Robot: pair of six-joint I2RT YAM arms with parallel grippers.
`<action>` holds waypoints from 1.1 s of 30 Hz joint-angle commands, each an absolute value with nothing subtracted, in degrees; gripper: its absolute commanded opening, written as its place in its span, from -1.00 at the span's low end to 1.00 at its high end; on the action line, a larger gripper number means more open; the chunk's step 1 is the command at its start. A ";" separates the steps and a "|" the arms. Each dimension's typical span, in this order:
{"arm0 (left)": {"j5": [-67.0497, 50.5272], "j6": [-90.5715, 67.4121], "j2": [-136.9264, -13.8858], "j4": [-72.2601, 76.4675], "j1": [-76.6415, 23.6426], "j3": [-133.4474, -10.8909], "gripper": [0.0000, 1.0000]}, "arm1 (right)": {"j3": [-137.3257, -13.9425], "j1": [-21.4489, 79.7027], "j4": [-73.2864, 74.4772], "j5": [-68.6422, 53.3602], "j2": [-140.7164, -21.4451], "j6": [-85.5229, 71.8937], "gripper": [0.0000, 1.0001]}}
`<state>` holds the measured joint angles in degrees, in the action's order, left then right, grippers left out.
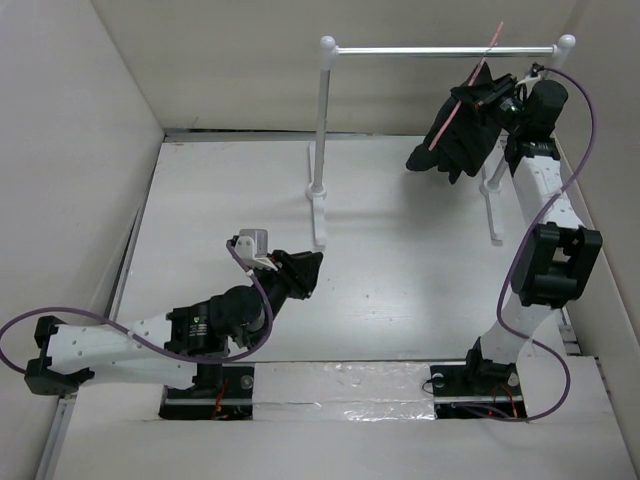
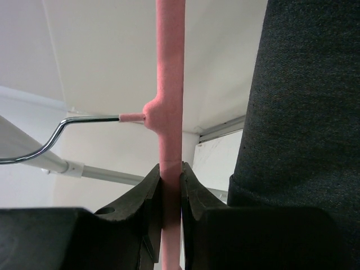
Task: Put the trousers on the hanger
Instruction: Place the hanger at the clothesline, then reset both arms
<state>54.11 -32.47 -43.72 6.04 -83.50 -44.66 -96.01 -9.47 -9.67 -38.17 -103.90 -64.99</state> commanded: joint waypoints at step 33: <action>60.03 -29.09 -44.57 8.70 -82.79 -43.43 0.52 | -52.06 -8.80 -12.57 -19.03 -43.90 -34.19 0.28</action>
<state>58.15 -27.81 -46.87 7.38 -83.31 -45.76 -54.76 -10.17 -10.50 -13.72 -51.20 -37.06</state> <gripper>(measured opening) 0.753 0.728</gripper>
